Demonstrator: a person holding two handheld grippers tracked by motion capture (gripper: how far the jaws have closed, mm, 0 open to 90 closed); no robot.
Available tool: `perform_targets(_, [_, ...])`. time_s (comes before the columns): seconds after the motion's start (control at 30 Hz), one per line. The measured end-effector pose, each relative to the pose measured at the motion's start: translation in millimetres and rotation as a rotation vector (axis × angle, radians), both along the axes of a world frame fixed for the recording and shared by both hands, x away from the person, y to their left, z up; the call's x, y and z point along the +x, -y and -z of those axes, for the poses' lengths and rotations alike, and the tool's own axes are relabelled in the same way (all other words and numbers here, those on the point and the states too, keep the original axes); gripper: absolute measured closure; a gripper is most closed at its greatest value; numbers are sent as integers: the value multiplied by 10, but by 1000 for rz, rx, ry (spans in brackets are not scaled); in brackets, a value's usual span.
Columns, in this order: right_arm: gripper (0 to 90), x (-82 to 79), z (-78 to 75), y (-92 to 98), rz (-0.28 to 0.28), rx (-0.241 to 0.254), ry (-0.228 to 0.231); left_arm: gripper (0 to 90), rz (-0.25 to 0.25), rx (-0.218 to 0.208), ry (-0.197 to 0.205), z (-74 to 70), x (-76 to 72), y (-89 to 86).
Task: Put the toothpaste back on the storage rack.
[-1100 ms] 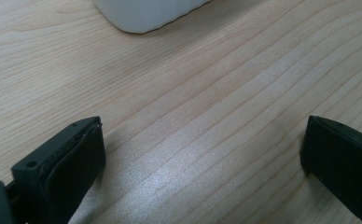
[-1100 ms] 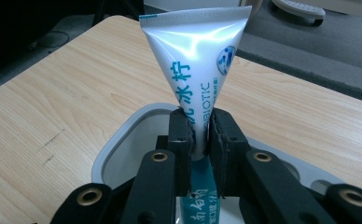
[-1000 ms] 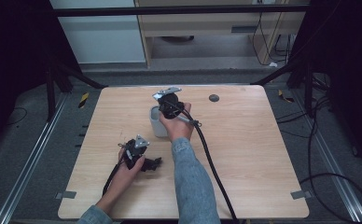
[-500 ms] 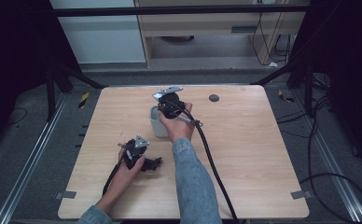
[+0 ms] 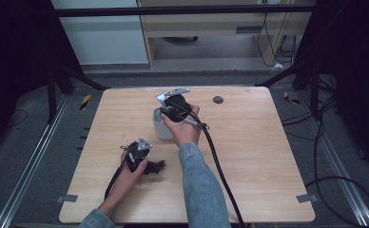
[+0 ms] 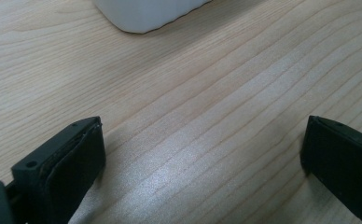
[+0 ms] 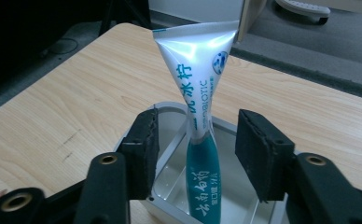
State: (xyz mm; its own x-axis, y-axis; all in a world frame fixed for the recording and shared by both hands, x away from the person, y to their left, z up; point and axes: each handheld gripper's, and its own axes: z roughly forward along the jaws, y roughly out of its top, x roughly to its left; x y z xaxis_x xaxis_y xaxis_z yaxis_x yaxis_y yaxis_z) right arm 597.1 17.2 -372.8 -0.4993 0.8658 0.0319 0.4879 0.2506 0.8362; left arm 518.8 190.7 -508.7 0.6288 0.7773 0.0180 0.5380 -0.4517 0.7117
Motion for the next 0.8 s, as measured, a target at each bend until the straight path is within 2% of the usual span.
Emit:
perform_targets(0.3, [392, -53, -61, 63, -3, -12, 0, 0, 0, -1, 0, 0, 0, 0])
perform_targets(0.47, [283, -79, -105, 142, -9, -17, -13, 0, -1, -1, 0, 0, 0, 1])
perform_targets(0.63, [160, -137, -143, 224, -8, -94, -38, 0, -1, -1, 0, 0, 0, 0])
perform_targets(0.8, [104, -228, -184, 366, -29, -83, -32, 0, 1, 2, -1, -1, 0, -1])
